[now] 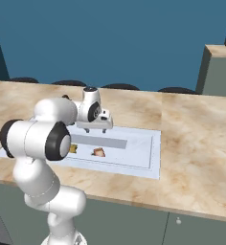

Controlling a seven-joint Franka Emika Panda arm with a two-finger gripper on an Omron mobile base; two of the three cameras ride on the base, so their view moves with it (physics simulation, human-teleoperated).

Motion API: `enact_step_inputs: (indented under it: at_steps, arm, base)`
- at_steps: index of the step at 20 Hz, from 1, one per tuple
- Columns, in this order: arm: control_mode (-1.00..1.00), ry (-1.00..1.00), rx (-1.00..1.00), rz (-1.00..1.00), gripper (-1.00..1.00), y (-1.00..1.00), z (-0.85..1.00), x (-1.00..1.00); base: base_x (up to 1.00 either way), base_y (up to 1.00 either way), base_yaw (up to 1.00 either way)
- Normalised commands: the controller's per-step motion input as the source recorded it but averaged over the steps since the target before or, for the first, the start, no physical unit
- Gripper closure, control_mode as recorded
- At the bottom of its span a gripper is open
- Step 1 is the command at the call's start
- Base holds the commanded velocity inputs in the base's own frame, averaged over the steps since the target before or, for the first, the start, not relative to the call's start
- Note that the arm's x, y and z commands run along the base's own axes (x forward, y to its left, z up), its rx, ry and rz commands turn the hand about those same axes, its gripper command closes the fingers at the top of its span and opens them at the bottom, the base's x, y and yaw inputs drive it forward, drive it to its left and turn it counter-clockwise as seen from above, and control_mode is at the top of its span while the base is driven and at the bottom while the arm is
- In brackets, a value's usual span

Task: Pick up the bar soap and sponge from the sink, and place them back in the cabinet, and close the cabinet doors.

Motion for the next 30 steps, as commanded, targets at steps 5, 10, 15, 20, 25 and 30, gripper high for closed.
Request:
enact_step_inputs:
  at_steps: [5, 10, 15, 20, 25, 30]
  arm:
    - [-1.0, 0.0, 0.0, 0.0, -1.0, 0.0, -0.15, 0.08]
    - [-1.0, 0.0, 0.0, 0.0, -1.0, 0.0, -0.19, 0.1]
    - [-1.0, 0.0, 0.0, 0.0, -1.0, 0.0, -0.13, 0.04]
    - [-1.0, 0.0, 0.0, 0.0, -1.0, 0.0, -0.11, 0.0]
    - [-1.0, 0.0, 0.0, 0.0, -1.0, 0.0, -0.14, 0.0]
    - [-1.0, 0.0, 0.0, 0.0, -1.0, 0.0, -0.1, 0.0]
  base:
    - [0.0, 0.0, 0.0]
    - [0.0, 0.0, 0.0]
    - [0.0, 0.0, 0.0]
    - [0.0, 0.0, 0.0]
    - [0.0, 0.0, 0.0]
    - [0.0, 0.0, 0.0]
